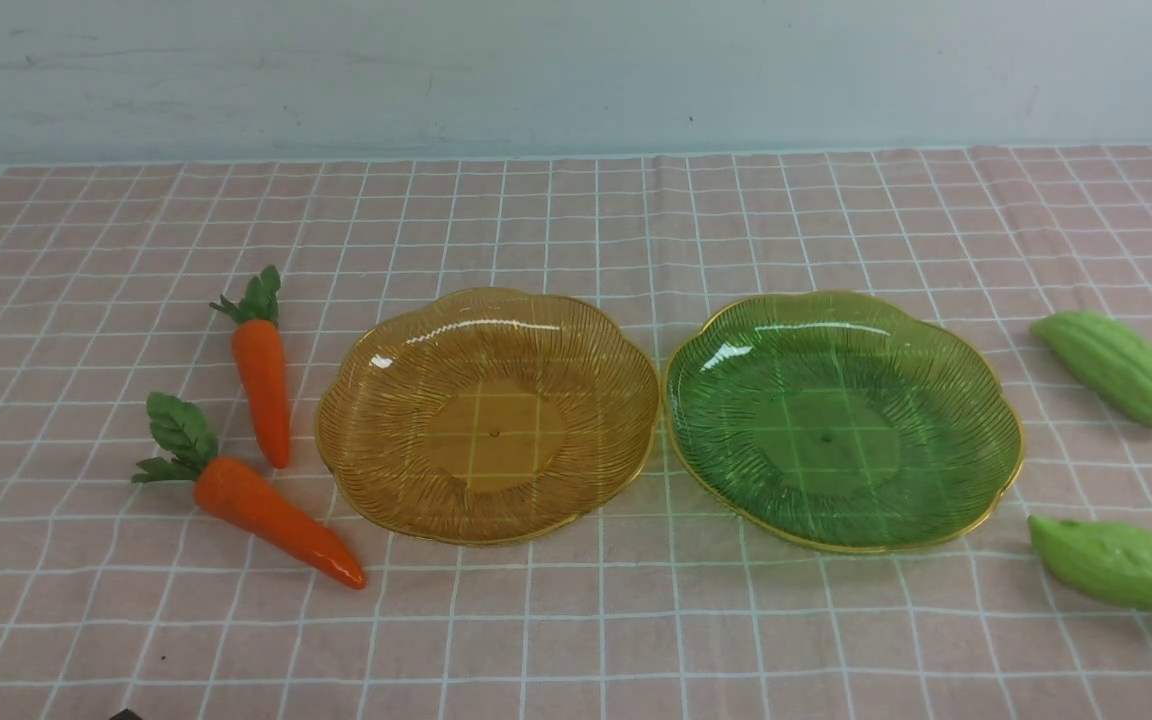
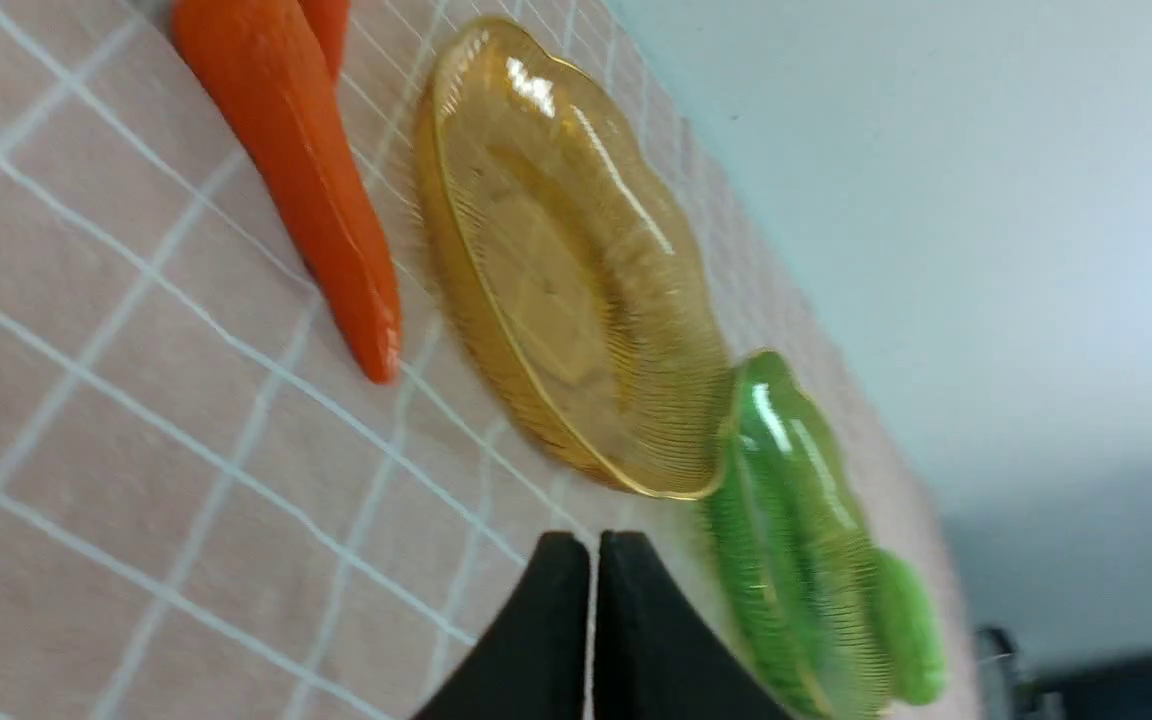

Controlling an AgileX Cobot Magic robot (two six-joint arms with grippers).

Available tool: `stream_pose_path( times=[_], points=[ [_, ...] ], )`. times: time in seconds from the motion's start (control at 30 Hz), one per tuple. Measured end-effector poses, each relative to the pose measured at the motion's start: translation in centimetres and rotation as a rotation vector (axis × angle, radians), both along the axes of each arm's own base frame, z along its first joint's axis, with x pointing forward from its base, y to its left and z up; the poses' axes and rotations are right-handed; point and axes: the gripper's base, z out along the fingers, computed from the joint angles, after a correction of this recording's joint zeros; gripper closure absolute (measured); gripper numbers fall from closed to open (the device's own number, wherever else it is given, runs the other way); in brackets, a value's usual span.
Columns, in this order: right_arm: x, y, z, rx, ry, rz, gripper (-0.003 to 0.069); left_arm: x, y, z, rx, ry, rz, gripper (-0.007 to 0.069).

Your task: Put different types of vegetables on the plate.

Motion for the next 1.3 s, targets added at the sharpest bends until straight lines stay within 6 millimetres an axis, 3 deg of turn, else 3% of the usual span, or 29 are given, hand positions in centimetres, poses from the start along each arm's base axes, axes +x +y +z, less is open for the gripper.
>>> stream_pose_path(
  times=[0.03,0.17,0.23,0.37,0.47,0.57,0.73,1.0,1.3],
  points=[
    [0.0,0.0,0.2,0.050,-0.020,-0.011,0.0674,0.0,-0.2,0.3,-0.106,0.007,0.004,0.0627],
    [0.1,-0.3,0.6,0.056,-0.063,-0.034,0.0674,0.1,-0.2,0.8,-0.268,-0.006,0.019,0.0627],
    [0.0,-0.2,1.5,0.015,-0.088,-0.026,0.0674,0.0,-0.3,1.2,-0.264,-0.023,0.007,0.0627],
    [-0.8,-0.2,6.9,-0.179,-0.212,-0.009,0.0674,-0.6,-0.7,4.7,-0.110,-0.144,-0.077,0.0627],
    [0.1,0.1,9.4,-0.363,-0.084,0.050,0.0673,-0.2,-1.4,6.5,0.016,-0.103,-0.166,0.0627],
    [2.8,0.0,9.4,-0.490,0.264,0.131,0.0673,1.3,-2.3,6.4,0.165,0.115,-0.317,0.0627],
    [7.9,-0.7,8.3,-0.610,0.614,0.178,0.0666,3.1,-2.9,4.8,0.268,0.371,-0.471,0.0624],
    [14.3,-0.9,6.7,-0.702,0.918,0.293,0.0577,4.5,-3.1,4.3,0.341,0.428,-0.547,0.0564],
    [20.4,-0.2,5.3,-0.721,1.022,0.441,0.0342,4.7,-3.1,4.2,0.381,0.409,-0.566,0.0412]
  ],
)
